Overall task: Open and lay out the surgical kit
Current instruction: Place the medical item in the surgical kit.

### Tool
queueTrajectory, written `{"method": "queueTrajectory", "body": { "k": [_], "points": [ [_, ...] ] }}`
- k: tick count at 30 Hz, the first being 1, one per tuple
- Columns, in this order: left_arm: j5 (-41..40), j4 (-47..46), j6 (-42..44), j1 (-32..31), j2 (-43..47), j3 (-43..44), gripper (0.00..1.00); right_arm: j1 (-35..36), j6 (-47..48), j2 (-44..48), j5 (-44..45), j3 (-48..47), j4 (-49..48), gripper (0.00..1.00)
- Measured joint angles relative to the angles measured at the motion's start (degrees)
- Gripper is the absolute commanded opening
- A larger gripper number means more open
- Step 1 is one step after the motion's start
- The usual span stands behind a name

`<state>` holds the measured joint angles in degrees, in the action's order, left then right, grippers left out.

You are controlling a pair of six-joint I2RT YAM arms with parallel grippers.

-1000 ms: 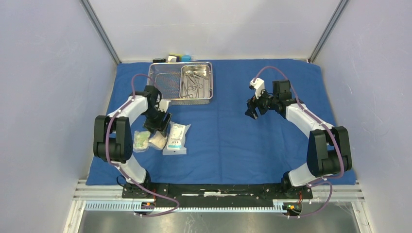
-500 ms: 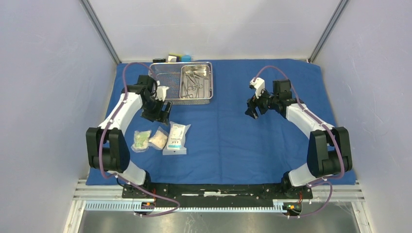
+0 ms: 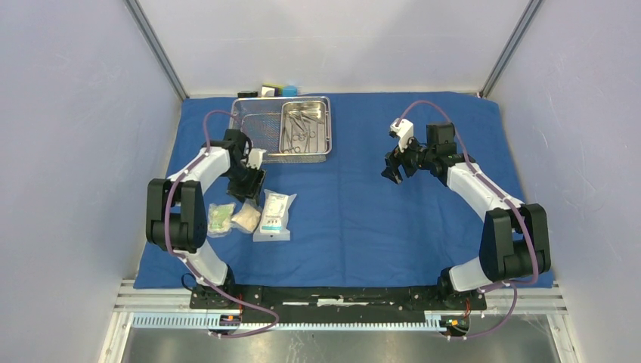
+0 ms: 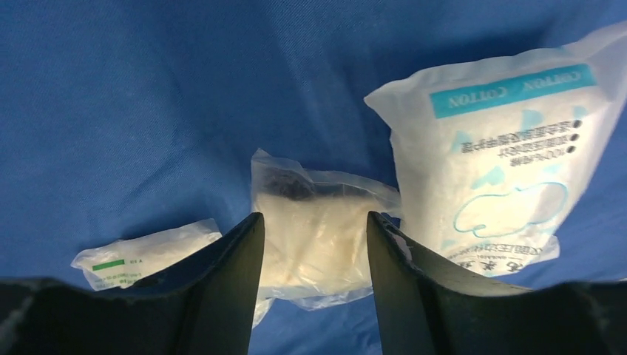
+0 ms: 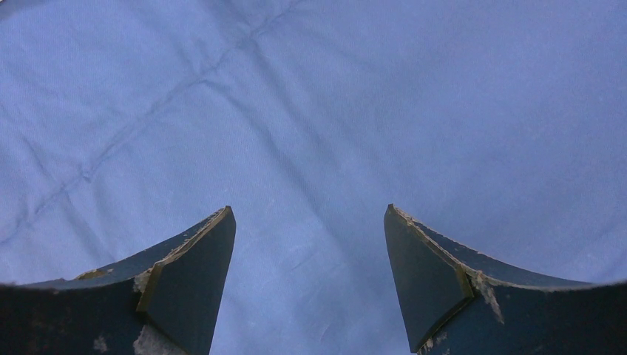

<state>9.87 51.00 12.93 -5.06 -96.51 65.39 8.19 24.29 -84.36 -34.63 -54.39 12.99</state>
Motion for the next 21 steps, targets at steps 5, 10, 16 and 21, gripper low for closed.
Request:
{"method": "queueTrajectory", "body": {
  "k": [5,10,16,21],
  "points": [
    [-2.9,-2.1,0.0,0.0,-0.6,-2.4,0.58,0.0,0.0,0.0,0.0,0.0,0.0,0.81],
    [-5.5,-3.4,0.1,0.0,-0.6,-4.2,0.57,0.0,0.0,0.0,0.0,0.0,0.0,0.81],
    [-8.1,-3.7,0.1,0.2,1.9,-4.8,0.63,0.0,0.0,0.0,0.0,0.0,0.0,0.82],
    [-8.4,-4.2,0.1,0.2,6.0,-4.6,0.81,0.0,-0.2,0.0,0.1,0.0,0.0,0.85]
  ]
}}
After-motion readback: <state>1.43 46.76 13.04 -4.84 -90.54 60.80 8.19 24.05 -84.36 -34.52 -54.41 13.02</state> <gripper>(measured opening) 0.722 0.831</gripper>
